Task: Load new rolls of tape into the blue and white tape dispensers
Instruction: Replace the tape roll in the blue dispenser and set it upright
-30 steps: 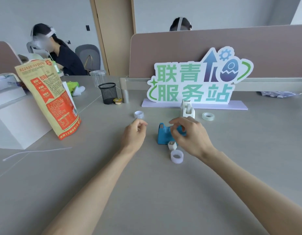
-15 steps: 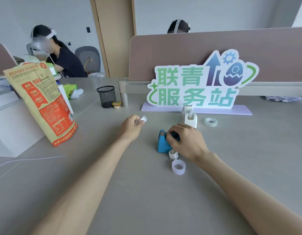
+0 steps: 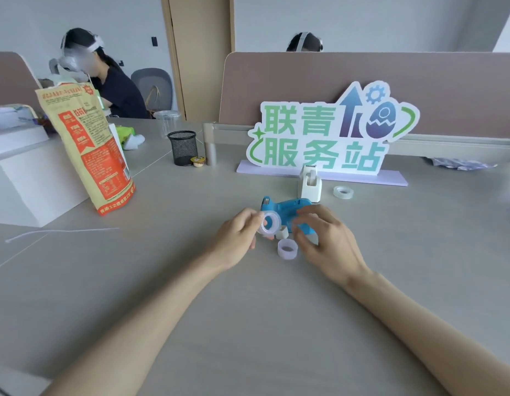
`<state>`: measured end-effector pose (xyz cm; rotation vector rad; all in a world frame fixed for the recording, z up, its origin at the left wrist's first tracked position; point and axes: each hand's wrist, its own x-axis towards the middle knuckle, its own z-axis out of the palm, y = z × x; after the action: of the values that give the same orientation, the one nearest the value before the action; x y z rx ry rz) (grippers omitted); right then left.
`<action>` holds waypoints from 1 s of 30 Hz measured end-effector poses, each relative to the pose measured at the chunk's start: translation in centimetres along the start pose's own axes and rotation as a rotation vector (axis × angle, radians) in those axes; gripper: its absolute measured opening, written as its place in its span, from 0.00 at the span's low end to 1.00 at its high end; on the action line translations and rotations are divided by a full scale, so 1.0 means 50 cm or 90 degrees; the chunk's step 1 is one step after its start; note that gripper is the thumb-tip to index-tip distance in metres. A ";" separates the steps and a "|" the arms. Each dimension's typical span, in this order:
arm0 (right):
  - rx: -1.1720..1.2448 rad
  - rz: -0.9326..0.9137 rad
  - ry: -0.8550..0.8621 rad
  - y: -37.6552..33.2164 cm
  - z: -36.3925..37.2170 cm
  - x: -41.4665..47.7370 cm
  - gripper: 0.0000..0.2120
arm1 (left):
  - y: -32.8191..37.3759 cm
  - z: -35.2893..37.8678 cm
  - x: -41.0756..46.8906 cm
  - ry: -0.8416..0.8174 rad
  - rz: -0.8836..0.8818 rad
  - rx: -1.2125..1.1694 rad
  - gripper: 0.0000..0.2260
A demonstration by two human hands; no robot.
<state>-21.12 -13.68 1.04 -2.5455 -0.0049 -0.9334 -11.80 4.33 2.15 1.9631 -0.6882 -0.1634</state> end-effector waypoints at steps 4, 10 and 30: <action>-0.010 0.026 0.013 -0.020 0.011 -0.013 0.07 | 0.012 0.002 -0.002 0.040 -0.035 0.037 0.15; -0.080 0.028 -0.059 -0.021 0.039 0.009 0.08 | 0.012 -0.003 0.001 0.036 -0.073 0.069 0.14; 0.040 0.033 -0.199 -0.025 0.031 0.010 0.14 | 0.001 -0.007 0.001 0.014 -0.108 0.022 0.13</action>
<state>-19.96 -12.00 0.75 -2.5928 -0.0602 -0.4999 -11.66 4.56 2.39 2.0529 -0.5135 -0.2346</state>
